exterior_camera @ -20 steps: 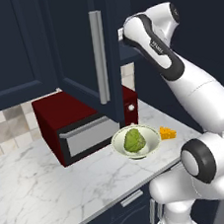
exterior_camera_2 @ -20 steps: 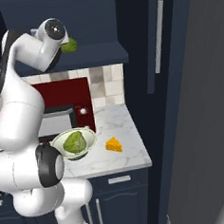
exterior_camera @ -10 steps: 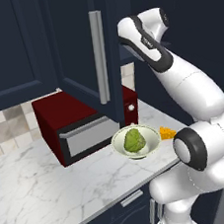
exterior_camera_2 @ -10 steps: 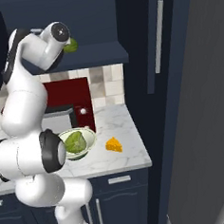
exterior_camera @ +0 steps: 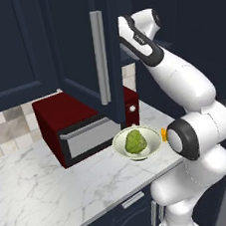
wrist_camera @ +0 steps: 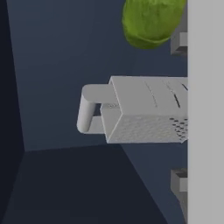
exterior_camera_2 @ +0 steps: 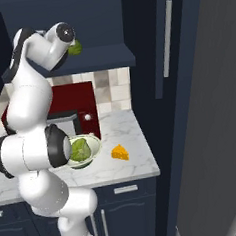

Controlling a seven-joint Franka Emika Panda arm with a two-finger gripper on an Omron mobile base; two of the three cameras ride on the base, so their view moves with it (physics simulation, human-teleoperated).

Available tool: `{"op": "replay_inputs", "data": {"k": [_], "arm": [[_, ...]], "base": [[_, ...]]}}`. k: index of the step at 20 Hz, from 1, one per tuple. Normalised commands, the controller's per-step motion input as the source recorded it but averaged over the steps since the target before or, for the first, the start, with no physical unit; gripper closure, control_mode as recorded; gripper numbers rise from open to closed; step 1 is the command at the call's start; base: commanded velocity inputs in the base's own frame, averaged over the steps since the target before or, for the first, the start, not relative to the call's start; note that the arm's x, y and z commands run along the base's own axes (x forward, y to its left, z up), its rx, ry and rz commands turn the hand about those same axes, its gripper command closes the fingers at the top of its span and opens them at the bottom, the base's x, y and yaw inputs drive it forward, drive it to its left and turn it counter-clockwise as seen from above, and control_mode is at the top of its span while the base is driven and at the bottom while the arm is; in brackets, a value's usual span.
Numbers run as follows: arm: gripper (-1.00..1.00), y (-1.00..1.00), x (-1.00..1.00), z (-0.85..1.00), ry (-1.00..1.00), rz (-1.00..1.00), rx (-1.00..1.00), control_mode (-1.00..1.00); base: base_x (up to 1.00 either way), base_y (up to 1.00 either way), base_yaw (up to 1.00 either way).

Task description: Pick the cheese from the fridge and the cheese grater from the cabinet and place them next to the salad bowl.

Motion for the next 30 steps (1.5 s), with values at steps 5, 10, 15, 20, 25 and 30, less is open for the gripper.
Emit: {"op": "replay_inputs", "data": {"k": [5,10,15,20,25,30], "arm": [[-1.00,0.33,0.03,0.00,0.00,0.01,0.00,-1.00],[-1.00,0.17,0.12,-0.11,0.00,0.02,0.00,-1.00],[-1.00,0.00,0.36,-0.28,0.00,0.00,0.00,-1.00],[-1.00,0.16,0.18,-0.17,0.00,0.01,0.00,-1.00],[-1.00,0.28,0.09,-0.01,0.00,0.04,0.00,-1.00],[-1.00,0.02,0.22,0.00,0.00,0.00,0.00,-1.00]], "base": [[0.00,0.00,0.00],[0.00,0.00,0.00],[0.00,0.00,0.00],[0.00,0.00,0.00],[0.00,0.00,0.00],[0.00,0.00,0.00]]}}
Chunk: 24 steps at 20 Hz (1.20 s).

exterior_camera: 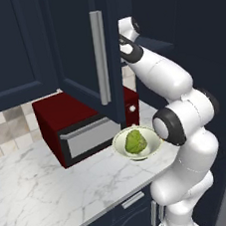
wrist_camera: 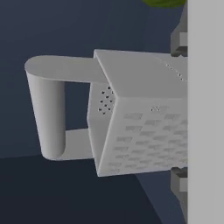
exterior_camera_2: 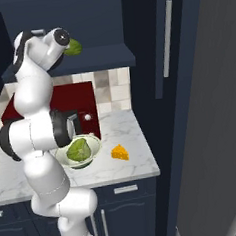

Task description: Pick the cheese from the fridge and the cheese grater from the cabinet and place them next to the salad bowl.

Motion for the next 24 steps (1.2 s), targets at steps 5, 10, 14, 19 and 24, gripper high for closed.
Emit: {"op": "replay_inputs", "data": {"k": [5,10,14,19,24], "arm": [[1.00,0.00,0.00,0.00,0.00,0.00,0.00,-1.00],[1.00,0.00,0.00,0.00,0.00,0.00,0.00,-1.00],[1.00,0.00,0.00,0.00,0.00,0.00,0.00,-1.00],[1.00,-0.14,-0.25,0.04,-0.04,0.00,0.01,-1.00],[1.00,-0.28,-0.68,0.30,-0.09,0.00,0.03,-1.00]], "base": [[0.00,0.00,0.00],[0.00,0.00,0.00],[0.00,0.00,0.00],[0.00,0.00,0.00],[0.00,0.00,0.00]]}}
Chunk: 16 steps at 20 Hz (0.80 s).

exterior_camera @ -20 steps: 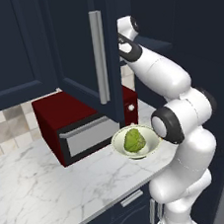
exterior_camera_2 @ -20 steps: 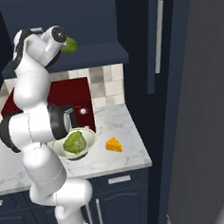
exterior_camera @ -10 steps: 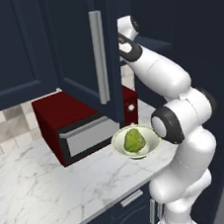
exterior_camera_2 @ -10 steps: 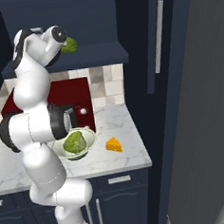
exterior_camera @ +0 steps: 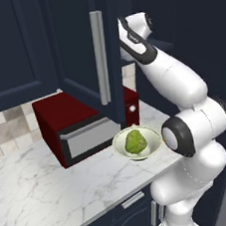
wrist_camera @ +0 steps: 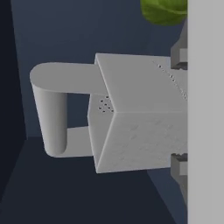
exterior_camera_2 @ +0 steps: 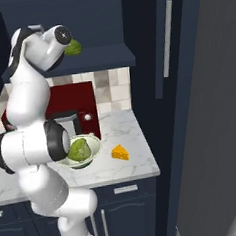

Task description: Pick the cheese from the fridge and the cheese grater from the cabinet and place them next to the salad bowl.

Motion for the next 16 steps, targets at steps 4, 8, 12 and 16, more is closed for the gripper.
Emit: {"op": "replay_inputs", "data": {"k": [4,8,12,16], "arm": [[1.00,-0.34,-0.90,0.53,-0.01,-0.03,0.00,-1.00],[1.00,-0.51,-0.83,0.49,0.00,-0.05,0.00,-1.00],[1.00,-0.54,-0.85,0.38,0.00,-0.07,0.00,-1.00],[1.00,-0.44,-0.88,0.13,0.00,-0.02,0.00,-1.00]], "base": [[0.00,0.00,0.00],[0.00,0.00,0.00],[0.00,0.00,0.00],[0.00,0.00,0.00]]}}
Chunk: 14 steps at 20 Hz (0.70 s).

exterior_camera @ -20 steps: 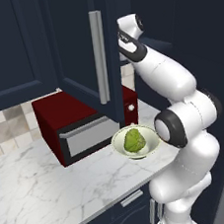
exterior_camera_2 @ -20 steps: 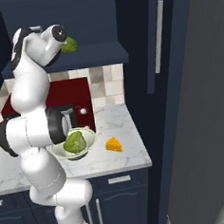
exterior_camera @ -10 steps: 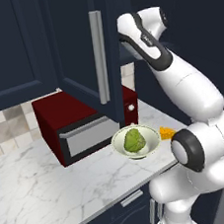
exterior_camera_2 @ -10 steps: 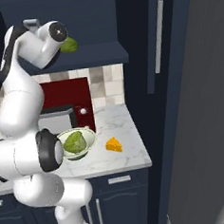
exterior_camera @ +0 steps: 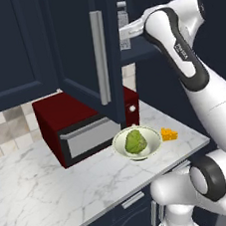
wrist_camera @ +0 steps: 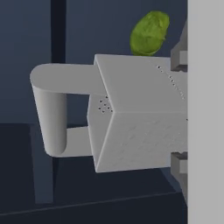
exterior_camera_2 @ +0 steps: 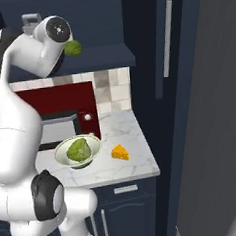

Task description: Pick the cheese from the fridge and the cheese grater from the cabinet and place them next to the salad bowl.

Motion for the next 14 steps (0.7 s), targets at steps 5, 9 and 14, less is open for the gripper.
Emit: {"op": "replay_inputs", "data": {"k": [5,9,14], "arm": [[1.00,-0.26,-0.87,-0.17,0.01,0.00,0.00,-1.00],[1.00,-0.23,-0.61,-0.47,0.10,0.00,0.00,-1.00],[1.00,-0.24,-0.66,-0.49,0.09,0.00,0.00,-1.00]], "base": [[0.00,0.00,0.00],[0.00,0.00,0.00],[0.00,0.00,0.00]]}}
